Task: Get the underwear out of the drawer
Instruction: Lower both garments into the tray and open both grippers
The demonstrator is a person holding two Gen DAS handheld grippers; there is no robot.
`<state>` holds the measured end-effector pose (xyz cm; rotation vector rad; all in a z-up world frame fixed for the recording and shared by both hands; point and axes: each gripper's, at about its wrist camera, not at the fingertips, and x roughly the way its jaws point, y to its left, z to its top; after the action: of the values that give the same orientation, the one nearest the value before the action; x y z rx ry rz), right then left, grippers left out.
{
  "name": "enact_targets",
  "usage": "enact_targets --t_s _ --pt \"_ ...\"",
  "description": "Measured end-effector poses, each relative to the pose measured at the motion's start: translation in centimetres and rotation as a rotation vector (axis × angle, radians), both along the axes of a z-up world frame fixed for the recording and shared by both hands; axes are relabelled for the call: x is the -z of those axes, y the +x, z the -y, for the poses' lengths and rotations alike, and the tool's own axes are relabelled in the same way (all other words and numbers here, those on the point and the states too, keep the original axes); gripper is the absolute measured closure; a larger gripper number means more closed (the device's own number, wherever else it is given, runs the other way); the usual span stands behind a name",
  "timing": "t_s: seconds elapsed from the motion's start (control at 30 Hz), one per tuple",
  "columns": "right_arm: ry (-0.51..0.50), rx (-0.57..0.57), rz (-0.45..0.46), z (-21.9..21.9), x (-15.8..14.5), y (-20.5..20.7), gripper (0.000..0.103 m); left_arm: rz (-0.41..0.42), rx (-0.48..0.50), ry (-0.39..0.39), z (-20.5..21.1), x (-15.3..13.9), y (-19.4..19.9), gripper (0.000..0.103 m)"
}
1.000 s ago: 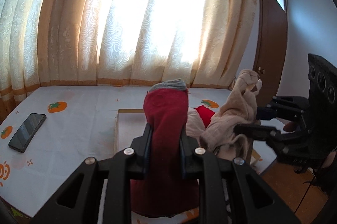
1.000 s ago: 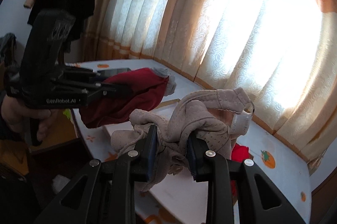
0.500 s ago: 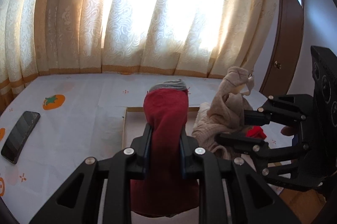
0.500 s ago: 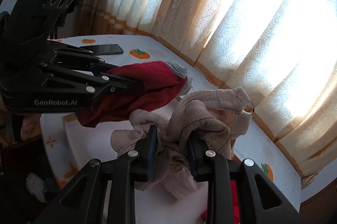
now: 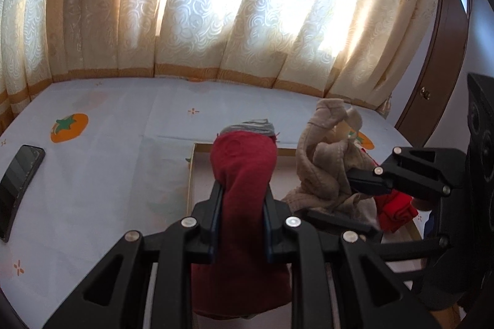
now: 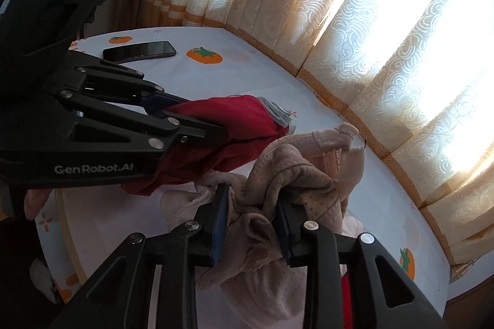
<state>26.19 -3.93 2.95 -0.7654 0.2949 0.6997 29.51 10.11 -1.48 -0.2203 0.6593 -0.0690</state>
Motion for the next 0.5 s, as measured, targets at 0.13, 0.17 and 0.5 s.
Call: enact_targets --t_s 0.13,0.17,0.5 --pt "0.002 0.03 0.006 -0.3 0.4 0.9 0.04 -0.016 -0.01 -0.008 -0.1 0.5 0.8 0.083" --pt "0.004 0.037 0.011 -0.3 0.5 0.9 0.038 -0.02 -0.01 -0.011 -0.1 0.6 0.9 0.082" --pt "0.094 0.063 0.071 2.5 -1.2 -1.1 0.02 0.015 -0.015 -0.038 0.1 0.1 0.3 0.07"
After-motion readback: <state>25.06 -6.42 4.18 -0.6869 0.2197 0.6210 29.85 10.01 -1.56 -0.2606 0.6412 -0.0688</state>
